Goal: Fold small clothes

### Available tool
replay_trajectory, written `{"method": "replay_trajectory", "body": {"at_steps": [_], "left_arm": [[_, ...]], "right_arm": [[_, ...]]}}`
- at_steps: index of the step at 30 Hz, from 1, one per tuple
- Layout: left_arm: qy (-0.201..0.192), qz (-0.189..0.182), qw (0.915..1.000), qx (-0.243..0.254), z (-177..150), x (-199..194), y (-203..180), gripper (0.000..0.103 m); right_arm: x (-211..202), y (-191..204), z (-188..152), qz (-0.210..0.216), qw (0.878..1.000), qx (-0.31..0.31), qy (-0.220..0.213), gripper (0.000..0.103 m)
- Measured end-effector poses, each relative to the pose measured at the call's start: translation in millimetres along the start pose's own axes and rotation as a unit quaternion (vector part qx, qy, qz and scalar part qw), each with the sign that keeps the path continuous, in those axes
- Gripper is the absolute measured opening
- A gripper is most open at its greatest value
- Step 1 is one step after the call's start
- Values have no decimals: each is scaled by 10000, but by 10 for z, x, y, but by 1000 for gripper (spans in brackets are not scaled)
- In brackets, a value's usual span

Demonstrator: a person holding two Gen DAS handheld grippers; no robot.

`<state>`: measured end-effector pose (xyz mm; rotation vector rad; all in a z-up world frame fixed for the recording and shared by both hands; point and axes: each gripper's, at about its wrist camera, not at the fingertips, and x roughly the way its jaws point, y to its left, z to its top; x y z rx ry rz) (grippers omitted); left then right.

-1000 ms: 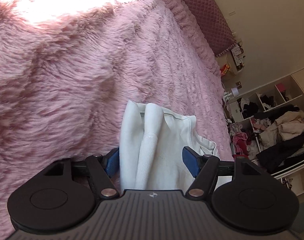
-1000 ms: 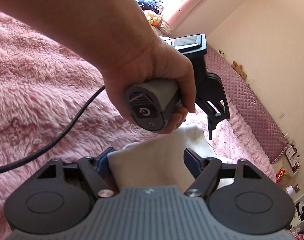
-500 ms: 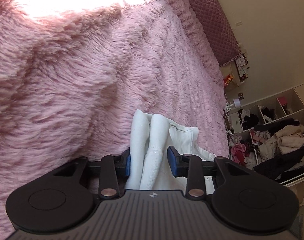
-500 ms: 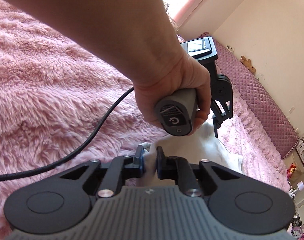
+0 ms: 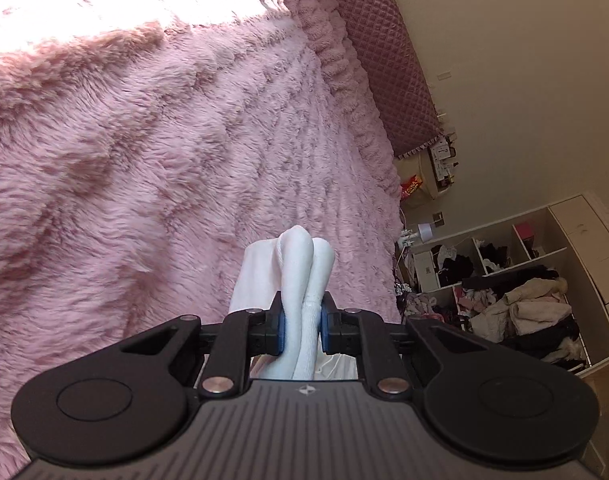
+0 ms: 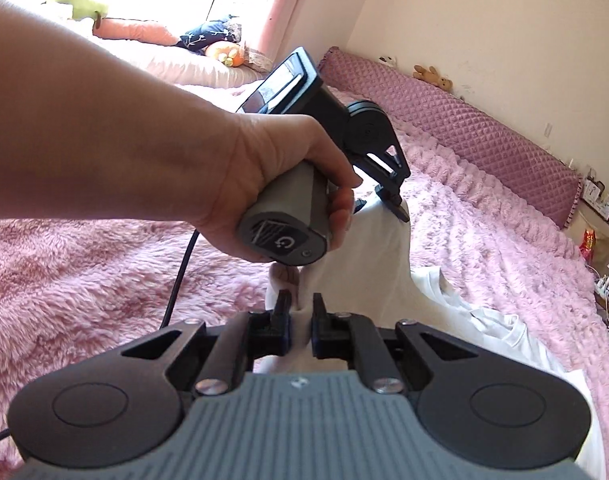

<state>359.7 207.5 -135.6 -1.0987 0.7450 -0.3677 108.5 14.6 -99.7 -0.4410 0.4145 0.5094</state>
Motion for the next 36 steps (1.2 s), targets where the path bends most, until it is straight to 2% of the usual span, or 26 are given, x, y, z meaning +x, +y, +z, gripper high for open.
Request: {"method": "replay_trajectory", "body": {"at_steps": [3, 7, 13, 19, 25, 30, 36], "left_arm": [[58, -188, 9996, -187, -85, 123, -160, 16], [135, -309, 9994, 78, -275, 349, -464, 16], [297, -338, 9986, 270, -604, 808, -890, 16], [663, -134, 9930, 973, -1034, 1439, -1359, 16], [983, -15, 9885, 1146, -1450, 1963, -1471, 16], [1208, 275, 9817, 1449, -1724, 2284, -1508, 16], [1306, 467, 9786, 1519, -1959, 2545, -1475, 16]], "right_arm": [[-182, -234, -25, -155, 9996, 154, -154, 3], [-407, -598, -122, -438, 9983, 256, -272, 3], [-726, -1324, -403, -1015, 9924, 681, -152, 3], [-980, -2039, -771, -1552, 9805, 1204, 3, 3], [-1099, -2523, -1154, -1965, 9669, 1614, 214, 3], [-1096, -2825, -1517, -2063, 9570, 1998, 409, 2], [-987, -2965, -1851, -2157, 9493, 2185, 669, 2]]}}
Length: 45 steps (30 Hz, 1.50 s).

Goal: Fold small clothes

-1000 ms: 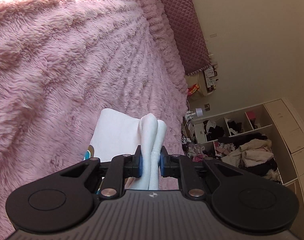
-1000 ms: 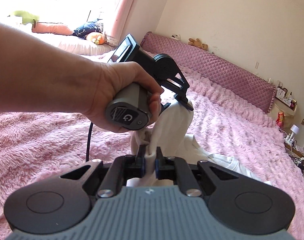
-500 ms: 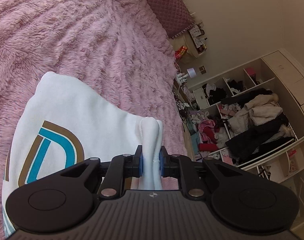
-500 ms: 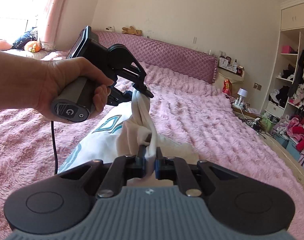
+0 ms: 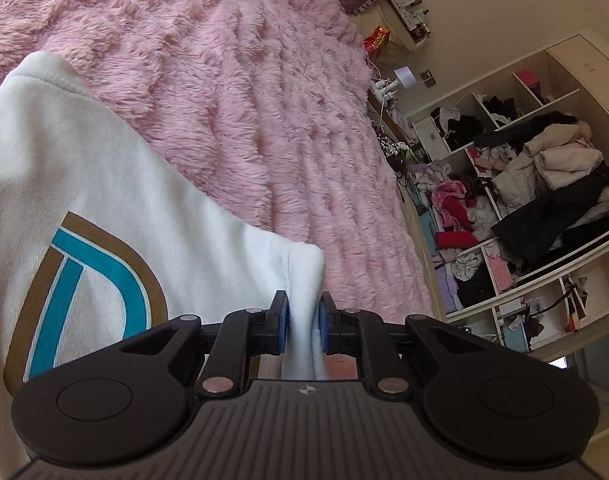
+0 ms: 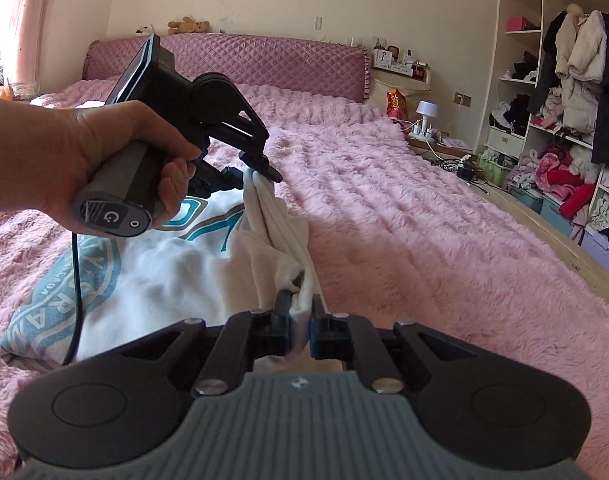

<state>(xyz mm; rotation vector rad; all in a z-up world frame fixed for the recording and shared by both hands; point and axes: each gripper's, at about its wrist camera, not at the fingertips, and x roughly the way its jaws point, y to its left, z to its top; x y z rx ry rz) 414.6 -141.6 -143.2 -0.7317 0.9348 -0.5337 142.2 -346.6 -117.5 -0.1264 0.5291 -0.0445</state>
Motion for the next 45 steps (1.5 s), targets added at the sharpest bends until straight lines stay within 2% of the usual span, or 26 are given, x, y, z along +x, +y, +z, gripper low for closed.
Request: {"method": "replay_trajectory", "body": {"at_steps": [3, 5, 6, 8, 11, 12, 13, 15, 16, 18, 21, 24, 27, 31, 35, 36, 37, 39, 41, 42, 43, 45], "left_arm": [[191, 164, 9996, 149, -25, 102, -25, 19], [163, 94, 9998, 1, -13, 64, 1, 26], [113, -60, 9999, -98, -4, 17, 14, 27], [-54, -338, 9992, -188, 30, -159, 2, 30], [-184, -489, 9985, 170, 24, -557, -52, 34], [-217, -498, 9980, 337, -31, -745, -45, 39], [-251, -458, 9975, 474, -106, -928, -19, 44], [-348, -318, 9959, 772, -334, -1325, 55, 46], [-409, -188, 9949, 906, -485, -1539, 103, 46], [-509, 35, 9922, 1135, -775, -1873, 193, 48], [-621, 549, 9846, 1536, -1189, -2217, 254, 48], [-657, 930, 9748, 1920, -1521, -2400, 257, 52], [-647, 1300, 9623, 2301, -1677, -2463, 228, 58], [-599, 1675, 9321, 3155, -1871, -2431, 179, 66], [-335, 1871, 9163, 3525, -1949, -2285, 213, 66], [-295, 1898, 9149, 3552, -1969, -2263, 235, 66], [-284, 1903, 9154, 3535, -1968, -2240, 245, 66], [-296, 1865, 9199, 3436, -1941, -2198, 301, 65], [-305, 1836, 9255, 3298, -1920, -2181, 328, 58], [-279, 1813, 9291, 3210, -1904, -2169, 345, 51], [-210, 1807, 9321, 3133, -1879, -2142, 374, 36], [-153, 1865, 9327, 3084, -1868, -2099, 395, 20]], "right_arm": [[133, -27, -119, -65, 9998, 83, 170, 2], [253, -68, -194, -63, 9992, 200, 345, 5], [289, -74, -250, -53, 9990, 186, 404, 10], [318, -116, -306, -176, 9990, 131, 401, 36], [209, -292, -284, -61, 9989, 404, 244, 37], [176, -386, -257, -15, 9981, 592, 167, 37], [146, -458, -232, 58, 9971, 751, 97, 38], [130, -646, -159, 535, 9914, 1190, -130, 39], [192, -758, -46, 878, 9857, 1415, -274, 43], [320, -833, 120, 1187, 9795, 1584, -383, 50], [637, -834, 403, 1375, 9766, 1585, -474, 53], [1090, -727, 680, 1555, 9775, 1418, -165, 53], [1457, -635, 835, 1634, 9762, 1422, 141, 53], [1761, -519, 908, 1616, 9760, 1430, 291, 54], [1921, -420, 900, 1552, 9770, 1400, 412, 51], [1934, -402, 894, 1521, 9776, 1396, 413, 50], [1949, -388, 893, 1523, 9777, 1384, 425, 45], [1971, -360, 887, 1551, 9776, 1338, 474, 40], [1969, -340, 884, 1557, 9786, 1268, 456, 39], [1968, -329, 881, 1587, 9784, 1244, 454, 38], [1969, -321, 885, 1623, 9781, 1216, 455, 33], [1970, -301, 894, 1606, 9792, 1154, 453, 18]]}}
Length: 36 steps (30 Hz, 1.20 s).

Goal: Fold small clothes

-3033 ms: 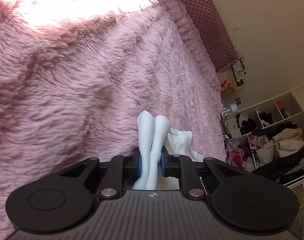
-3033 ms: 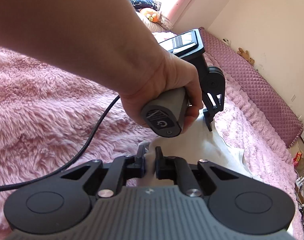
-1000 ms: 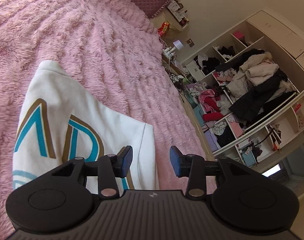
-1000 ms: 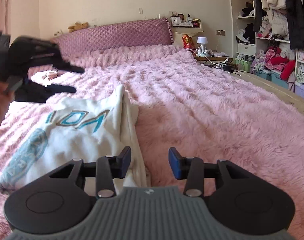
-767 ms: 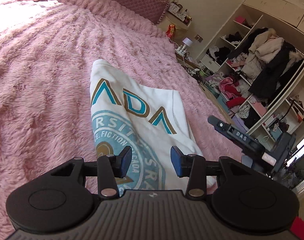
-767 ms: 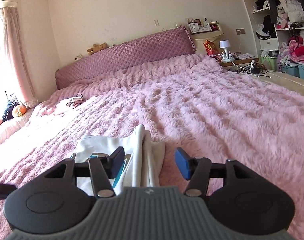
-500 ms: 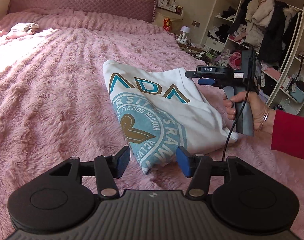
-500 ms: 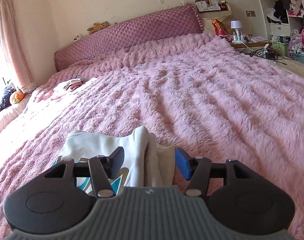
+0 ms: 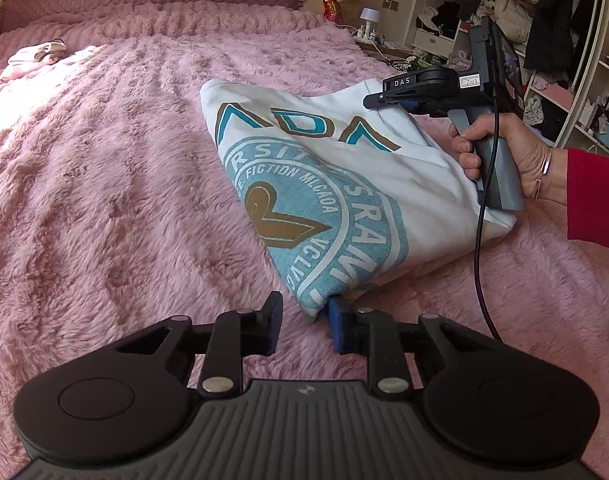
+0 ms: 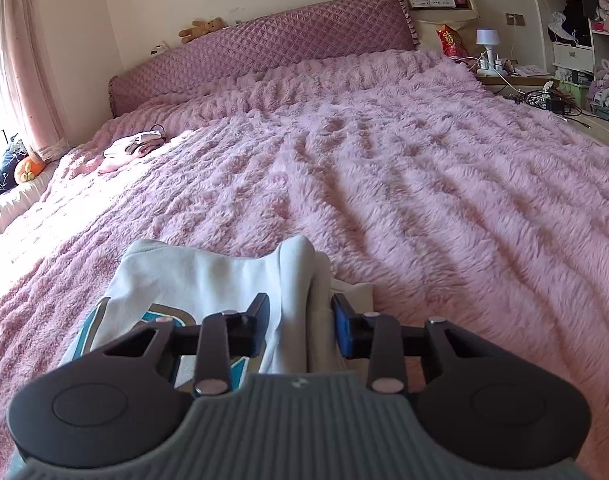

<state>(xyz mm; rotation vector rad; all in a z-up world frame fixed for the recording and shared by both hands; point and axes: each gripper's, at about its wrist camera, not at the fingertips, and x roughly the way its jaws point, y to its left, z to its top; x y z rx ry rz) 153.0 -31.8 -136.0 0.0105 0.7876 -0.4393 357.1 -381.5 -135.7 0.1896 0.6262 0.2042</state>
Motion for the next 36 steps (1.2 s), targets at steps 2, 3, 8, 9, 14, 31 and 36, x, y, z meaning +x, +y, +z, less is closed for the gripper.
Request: {"method": "replay_trajectory", "body": {"at_steps": [2, 3, 8, 9, 14, 31, 36], "left_arm": [[6, -44, 10000, -24, 3, 8, -17, 11], [-46, 25, 10000, 42, 8, -11, -50, 10], [28, 143, 9998, 146, 20, -3, -97, 9], [65, 161, 9997, 178, 17, 19, -108, 9], [214, 282, 9977, 573, 31, 102, -188, 11], [184, 377, 9987, 274, 19, 74, -182, 14], [274, 451, 9983, 263, 48, 102, -209, 14]], "right_arm": [[5, 17, 16, -104, 9999, -30, -6, 9], [-10, 29, 24, -117, 9999, -60, -59, 9], [-66, 4, 113, -112, 9994, -38, -334, 8], [-1, -15, 105, -138, 9996, -54, -226, 8], [324, -161, -67, -367, 9992, 32, 161, 8], [-1753, -576, -975, 592, 9906, 1226, 113, 36], [-1895, -376, -1194, 660, 9939, 873, 136, 22]]}}
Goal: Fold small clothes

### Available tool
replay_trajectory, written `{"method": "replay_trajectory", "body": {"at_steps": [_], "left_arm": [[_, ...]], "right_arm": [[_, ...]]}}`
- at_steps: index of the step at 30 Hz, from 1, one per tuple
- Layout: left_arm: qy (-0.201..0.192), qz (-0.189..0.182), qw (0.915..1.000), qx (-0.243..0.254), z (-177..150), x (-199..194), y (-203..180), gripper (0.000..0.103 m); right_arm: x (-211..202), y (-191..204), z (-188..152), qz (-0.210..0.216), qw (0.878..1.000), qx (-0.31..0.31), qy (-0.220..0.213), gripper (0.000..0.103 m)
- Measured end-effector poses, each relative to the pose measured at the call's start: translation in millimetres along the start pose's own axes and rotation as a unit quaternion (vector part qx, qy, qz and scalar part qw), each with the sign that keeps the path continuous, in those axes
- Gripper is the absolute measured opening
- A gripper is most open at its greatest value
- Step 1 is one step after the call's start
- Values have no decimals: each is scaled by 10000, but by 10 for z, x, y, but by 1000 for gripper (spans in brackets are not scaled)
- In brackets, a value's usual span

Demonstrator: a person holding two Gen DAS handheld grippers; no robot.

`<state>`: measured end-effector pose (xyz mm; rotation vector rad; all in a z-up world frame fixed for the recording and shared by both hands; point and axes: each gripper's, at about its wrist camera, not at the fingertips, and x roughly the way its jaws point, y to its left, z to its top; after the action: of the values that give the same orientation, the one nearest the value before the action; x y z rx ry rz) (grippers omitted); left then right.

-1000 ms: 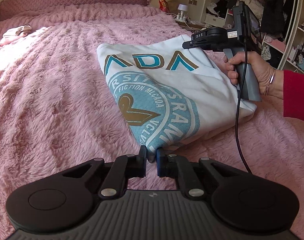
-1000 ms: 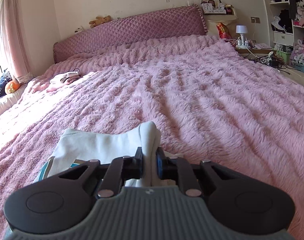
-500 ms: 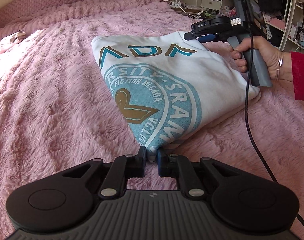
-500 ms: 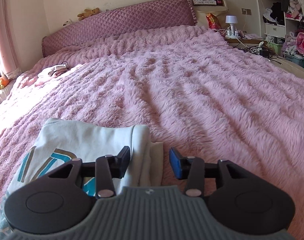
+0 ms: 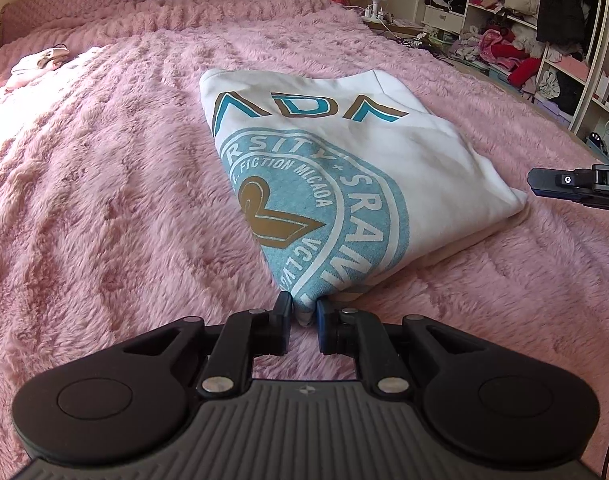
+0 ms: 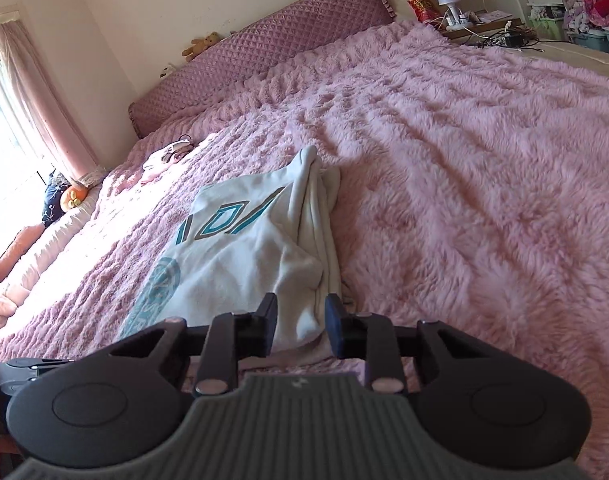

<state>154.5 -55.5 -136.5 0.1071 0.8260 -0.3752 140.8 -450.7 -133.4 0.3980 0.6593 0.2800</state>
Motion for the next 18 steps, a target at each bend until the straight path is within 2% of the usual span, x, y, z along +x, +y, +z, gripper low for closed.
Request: {"method": "replay_trajectory", "body": {"at_steps": [3, 6, 7, 8, 9, 12, 15, 18], "left_arm": [[35, 41, 10000, 15, 9, 6, 0, 17], [67, 62, 10000, -9, 14, 13, 13, 21], [79, 66, 9999, -6, 15, 18, 15, 21], [89, 67, 9999, -1, 17, 24, 16, 21], [98, 70, 9999, 6, 16, 30, 17, 21], [95, 92, 9999, -33, 14, 38, 24, 23], [74, 147, 9995, -266, 4, 35, 69, 30], [187, 158, 9976, -648, -21, 87, 142, 36]], "right_arm": [[91, 118, -38, -178, 9986, -486, 77, 22], [195, 122, -46, -293, 9975, -574, 291, 22], [212, 117, -60, -309, 9973, -587, 316, 17], [214, 115, -67, -299, 9971, -609, 336, 4], [217, 113, -74, -311, 9967, -644, 371, 0], [115, 94, -80, -307, 9979, -523, 222, 0], [-48, 86, -32, -475, 9977, -488, -49, 0], [29, -32, -83, -544, 9981, -226, 204, 0]]}}
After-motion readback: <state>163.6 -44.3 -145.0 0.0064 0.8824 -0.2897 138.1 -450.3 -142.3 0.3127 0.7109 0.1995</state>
